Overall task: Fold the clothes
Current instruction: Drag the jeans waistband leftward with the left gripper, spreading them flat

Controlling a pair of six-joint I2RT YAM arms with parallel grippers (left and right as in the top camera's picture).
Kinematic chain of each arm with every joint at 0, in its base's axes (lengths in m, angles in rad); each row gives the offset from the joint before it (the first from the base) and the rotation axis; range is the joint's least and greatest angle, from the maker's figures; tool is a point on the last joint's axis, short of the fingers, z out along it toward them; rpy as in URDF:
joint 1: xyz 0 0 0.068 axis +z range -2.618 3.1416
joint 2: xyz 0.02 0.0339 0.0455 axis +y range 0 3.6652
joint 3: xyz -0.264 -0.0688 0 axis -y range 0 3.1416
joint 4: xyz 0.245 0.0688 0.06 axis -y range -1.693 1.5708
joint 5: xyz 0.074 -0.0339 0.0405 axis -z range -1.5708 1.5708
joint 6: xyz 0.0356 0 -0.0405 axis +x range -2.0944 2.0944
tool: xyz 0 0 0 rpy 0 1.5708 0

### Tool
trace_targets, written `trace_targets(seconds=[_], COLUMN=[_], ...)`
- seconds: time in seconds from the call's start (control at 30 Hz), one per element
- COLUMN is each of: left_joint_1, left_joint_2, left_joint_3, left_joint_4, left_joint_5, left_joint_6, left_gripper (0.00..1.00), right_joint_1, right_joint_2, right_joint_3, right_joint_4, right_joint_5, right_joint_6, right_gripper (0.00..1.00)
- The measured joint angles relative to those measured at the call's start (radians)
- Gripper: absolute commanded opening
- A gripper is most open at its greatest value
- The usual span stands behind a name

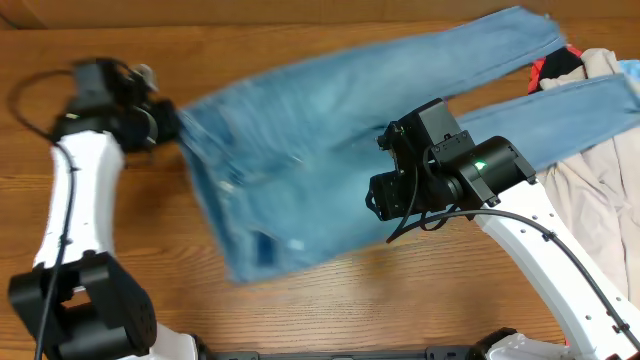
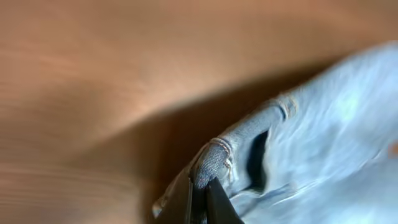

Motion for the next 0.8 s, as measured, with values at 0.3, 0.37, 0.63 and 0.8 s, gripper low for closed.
trace_targets(seconds=[0.3,0.37,0.63,0.8], left_joint_1=[0.157,0.149,0.114,0.113], left_joint_2=[-0.008,-0.009,-0.007,-0.006], left_joint_3=[0.257,0.256,0.130,-0.053], left_joint_4=[-0.089,-0.206,-0.435,-0.402], left_joint_5=[-0.069,-0.070,-0.106,-0.241], left_joint_6=[-0.011,-0.012,-0.025,-0.115], left_gripper=[1.00,1.00,1.00,1.00], right_joint_1=[0.000,0.000,0.000,0.000], right_joint_2=[0.000,0.000,0.000,0.000], right_joint_3=[0.000,0.000,0.000,0.000], right_joint_4=[0.030,0.037,0.062,0.067], right_joint_5=[0.000,0.000,0.030,0.043], right_joint_6=[0.000,0.000,0.000,0.000], right_gripper=[0.55,0.55,0.60,0.61])
